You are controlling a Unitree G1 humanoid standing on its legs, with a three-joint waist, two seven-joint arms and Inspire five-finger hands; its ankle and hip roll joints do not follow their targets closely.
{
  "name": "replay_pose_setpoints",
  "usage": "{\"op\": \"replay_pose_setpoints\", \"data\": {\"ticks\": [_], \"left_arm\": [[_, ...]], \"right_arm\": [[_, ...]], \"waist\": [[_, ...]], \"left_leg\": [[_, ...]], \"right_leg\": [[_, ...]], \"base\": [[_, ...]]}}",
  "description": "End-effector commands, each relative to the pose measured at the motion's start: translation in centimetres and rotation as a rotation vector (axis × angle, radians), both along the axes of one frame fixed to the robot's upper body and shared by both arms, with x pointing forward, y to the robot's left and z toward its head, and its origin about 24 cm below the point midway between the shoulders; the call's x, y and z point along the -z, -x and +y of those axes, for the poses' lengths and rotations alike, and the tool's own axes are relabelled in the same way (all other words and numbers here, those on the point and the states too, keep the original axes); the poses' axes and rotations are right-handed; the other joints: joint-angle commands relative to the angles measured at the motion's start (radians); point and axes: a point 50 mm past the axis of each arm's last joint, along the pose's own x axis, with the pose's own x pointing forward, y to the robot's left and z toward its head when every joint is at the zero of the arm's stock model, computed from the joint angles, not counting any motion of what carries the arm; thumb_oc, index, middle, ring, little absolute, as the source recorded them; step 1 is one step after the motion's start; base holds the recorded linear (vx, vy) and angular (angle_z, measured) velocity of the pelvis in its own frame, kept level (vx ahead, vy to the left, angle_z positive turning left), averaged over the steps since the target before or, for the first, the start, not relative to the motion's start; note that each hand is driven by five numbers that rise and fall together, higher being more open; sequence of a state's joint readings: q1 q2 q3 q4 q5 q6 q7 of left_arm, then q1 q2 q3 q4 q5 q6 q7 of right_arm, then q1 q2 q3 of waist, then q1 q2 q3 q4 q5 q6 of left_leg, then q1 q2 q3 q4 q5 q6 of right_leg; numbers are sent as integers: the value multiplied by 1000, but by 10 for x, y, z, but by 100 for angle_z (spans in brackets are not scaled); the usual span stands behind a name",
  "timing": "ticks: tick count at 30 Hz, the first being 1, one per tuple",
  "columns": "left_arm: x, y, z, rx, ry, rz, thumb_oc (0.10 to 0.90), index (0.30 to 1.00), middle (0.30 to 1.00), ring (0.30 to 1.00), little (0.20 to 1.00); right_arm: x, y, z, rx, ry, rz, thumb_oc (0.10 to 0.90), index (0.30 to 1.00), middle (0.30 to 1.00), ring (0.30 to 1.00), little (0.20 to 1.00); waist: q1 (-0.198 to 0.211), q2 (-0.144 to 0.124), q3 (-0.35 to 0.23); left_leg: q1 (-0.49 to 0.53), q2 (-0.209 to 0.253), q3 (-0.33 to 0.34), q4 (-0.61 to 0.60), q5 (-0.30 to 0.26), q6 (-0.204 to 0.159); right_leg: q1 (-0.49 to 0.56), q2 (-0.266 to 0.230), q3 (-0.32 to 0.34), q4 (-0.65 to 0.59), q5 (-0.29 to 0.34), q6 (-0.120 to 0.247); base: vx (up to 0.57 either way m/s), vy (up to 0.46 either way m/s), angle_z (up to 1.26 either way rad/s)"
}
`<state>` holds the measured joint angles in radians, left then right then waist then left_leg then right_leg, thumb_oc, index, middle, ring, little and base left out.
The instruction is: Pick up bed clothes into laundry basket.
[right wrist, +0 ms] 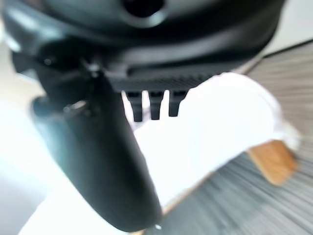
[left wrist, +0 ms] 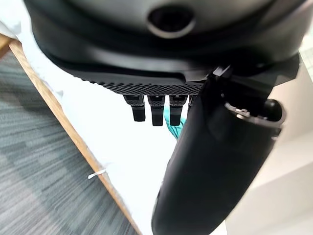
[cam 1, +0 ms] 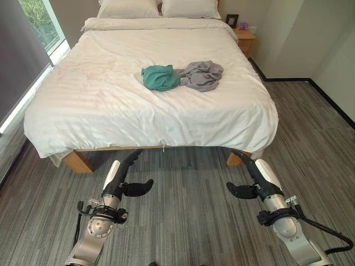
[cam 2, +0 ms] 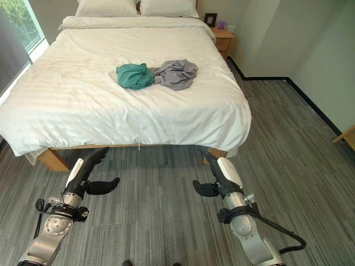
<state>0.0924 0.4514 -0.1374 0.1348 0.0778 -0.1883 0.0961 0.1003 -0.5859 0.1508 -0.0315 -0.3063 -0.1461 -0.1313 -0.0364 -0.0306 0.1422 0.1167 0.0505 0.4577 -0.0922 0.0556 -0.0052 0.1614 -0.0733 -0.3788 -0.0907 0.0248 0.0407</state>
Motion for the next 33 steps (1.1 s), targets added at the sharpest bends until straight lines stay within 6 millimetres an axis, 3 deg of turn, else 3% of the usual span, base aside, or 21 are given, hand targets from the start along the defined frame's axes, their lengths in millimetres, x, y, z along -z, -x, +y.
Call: {"op": "replay_pose_setpoints", "data": {"ticks": [1, 7, 8, 9, 10, 11, 12, 13, 14, 16, 17, 18, 22, 26, 27, 29, 30, 33], "left_arm": [[-41, -15, -10, 92, 3, -203, 800, 900, 900, 900, 900], [-43, -15, -3, 17, 58, -214, 800, 900, 900, 900, 900], [-47, -11, 1, 3, 88, -227, 800, 900, 900, 900, 900], [-48, -11, 1, 3, 88, -229, 800, 900, 900, 900, 900], [-48, -9, 2, -3, 95, -233, 800, 900, 900, 900, 900], [-49, -8, 3, -18, 118, -238, 800, 900, 900, 900, 900], [-49, -8, 3, -18, 118, -240, 800, 900, 900, 900, 900], [-46, -7, 3, -38, 146, -228, 800, 900, 900, 900, 900], [-44, -5, 4, -43, 151, -220, 800, 900, 900, 900, 900], [-40, 0, 7, -66, 170, -205, 800, 900, 900, 900, 900], [-40, 0, 7, -65, 170, -204, 800, 900, 900, 900, 900], [-36, 6, 10, -81, 174, -190, 800, 900, 900, 900, 900], [-30, 13, 15, -118, 177, -164, 800, 900, 900, 900, 900], [-26, 24, 21, -145, 181, -147, 800, 900, 900, 900, 900], [-27, 25, 20, -134, 181, -143, 800, 900, 900, 900, 900], [-30, 23, 21, -128, 165, -148, 800, 900, 900, 900, 900], [-33, 16, 21, -116, 147, -158, 800, 900, 900, 900, 900], [-43, 5, 20, -102, 120, -200, 800, 900, 900, 900, 900]], "right_arm": [[-47, -10, 5, -96, 40, -217, 800, 900, 900, 900, 900], [-43, -10, 1, -54, 44, -196, 800, 900, 900, 900, 900], [-48, -10, 3, -73, 32, -213, 800, 900, 900, 900, 900], [-49, -10, 3, -74, 31, -214, 800, 900, 900, 900, 900], [-50, -10, 1, -71, 30, -216, 800, 900, 900, 900, 900], [-50, -9, -2, -64, 38, -214, 800, 900, 900, 900, 900], [-50, -9, -2, -64, 38, -217, 800, 900, 900, 900, 900], [-48, -9, -7, -38, 44, -202, 800, 900, 900, 900, 900], [-46, -9, -9, -28, 41, -192, 800, 900, 900, 900, 900], [-45, -7, -10, -14, 15, -185, 800, 900, 900, 900, 900], [-45, -6, -10, -14, 14, -184, 800, 900, 900, 900, 900], [-48, -8, -11, -7, -7, -190, 800, 900, 900, 900, 900], [-59, -20, -7, -19, -15, -236, 800, 900, 900, 900, 900], [-60, -22, 4, -71, -17, -236, 800, 900, 900, 900, 900], [-59, -24, 13, -106, -9, -236, 800, 900, 900, 900, 900], [-60, -26, 18, -125, -5, -247, 800, 900, 900, 900, 900], [-65, -31, 27, -147, 4, -276, 800, 900, 900, 900, 900], [-76, -36, 37, -181, -5, -329, 800, 900, 900, 900, 900]], "waist": [[25, 18, -63], [4, 26, -53], [7, 27, -18], [6, 24, -12], [10, 18, 7], [15, 10, 27], [14, 12, 31], [29, 12, 65], [31, 7, 67], [42, 1, 67], [41, -1, 65], [58, 1, 64], [69, 42, 50], [89, 45, 10], [117, 23, -2], [131, 7, 0], [124, 2, 15], [69, 12, 46]], "left_leg": [[26, 108, 17, 5, -133, -78], [51, 114, 31, 5, -129, -73], [38, 124, 45, 133, -140, -99], [23, 131, 57, 157, -135, -94], [-31, 175, 44, 290, -151, -118], [-80, 225, 53, 418, -99, -148], [-97, 239, 62, 437, -88, -140], [-186, 323, 43, 633, 42, -196], [-200, 333, 53, 650, 42, -184], [-235, 305, 52, 617, -21, -169], [-235, 301, 52, 616, -24, -168], [-282, 240, 72, 496, -92, -121], [-290, 154, 156, 84, -19, -91], [-270, 137, 142, 15, -21, -64], [-258, 119, 135, 17, 12, -48], [-231, 115, 165, 18, 13, -37], [-182, 105, 195, 18, -18, -13], [-86, 85, 194, 5, -93, 21]], "right_leg": [[-5, -107, -72, 3, -55, 94], [-7, -70, -32, 3, -86, 66], [25, -68, -21, 3, -120, 52], [19, -68, -31, 3, -108, 45], [39, -65, -24, 3, -136, 34], [54, -63, -29, 3, -153, 17], [44, -58, -40, 3, -140, 7], [67, -33, -45, 3, -173, -31], [76, -30, -46, 3, -185, -38], [104, -23, -34, 3, -219, -37], [105, -25, -36, 3, -221, -36], [118, -19, -27, 3, -236, -18], [126, -5, -21, 3, -254, 24], [146, -1, -2, 3, -263, 51], [179, -2, 13, 3, -246, 51], [183, -17, 9, 50, -227, 62], [108, -73, -8, 265, -225, 105], [-82, -158, -9, 617, -79, 171]], "base": [[0, 0, 0], [54, -132, 2], [91, -239, -9], [89, -240, -13], [-15, -199, -13], [-18, -203, -23], [-20, -302, -33], [30, -258, -27], [233, -300, -20], [231, -103, -4], [229, -21, 5], [314, 48, 4], [341, 103, -18], [451, 59, -45], [436, 16, -56], [370, 35, -77], [267, 89, -89], [290, 103, -13]]}}
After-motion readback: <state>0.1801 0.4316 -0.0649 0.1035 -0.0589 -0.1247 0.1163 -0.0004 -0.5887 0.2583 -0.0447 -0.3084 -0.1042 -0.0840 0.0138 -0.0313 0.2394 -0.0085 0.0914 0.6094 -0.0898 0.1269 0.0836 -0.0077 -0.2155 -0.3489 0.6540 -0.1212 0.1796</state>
